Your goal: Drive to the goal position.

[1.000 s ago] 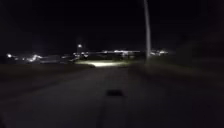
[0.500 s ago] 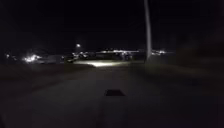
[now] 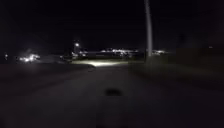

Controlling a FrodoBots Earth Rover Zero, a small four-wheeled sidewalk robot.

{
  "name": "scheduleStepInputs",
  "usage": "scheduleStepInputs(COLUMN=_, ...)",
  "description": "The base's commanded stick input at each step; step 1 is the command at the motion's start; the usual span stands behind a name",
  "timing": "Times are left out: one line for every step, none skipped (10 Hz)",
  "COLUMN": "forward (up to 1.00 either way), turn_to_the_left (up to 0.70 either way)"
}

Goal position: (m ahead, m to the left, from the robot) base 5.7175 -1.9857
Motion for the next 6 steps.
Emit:
scheduleStepInputs(forward=0.7, turn_to_the_left=0.0)
scheduleStepInputs(forward=0.7, turn_to_the_left=0.0)
scheduleStepInputs(forward=0.7, turn_to_the_left=0.0)
scheduleStepInputs(forward=0.7, turn_to_the_left=0.0)
scheduleStepInputs(forward=0.7, turn_to_the_left=0.0)
scheduleStepInputs(forward=0.7, turn_to_the_left=0.0)
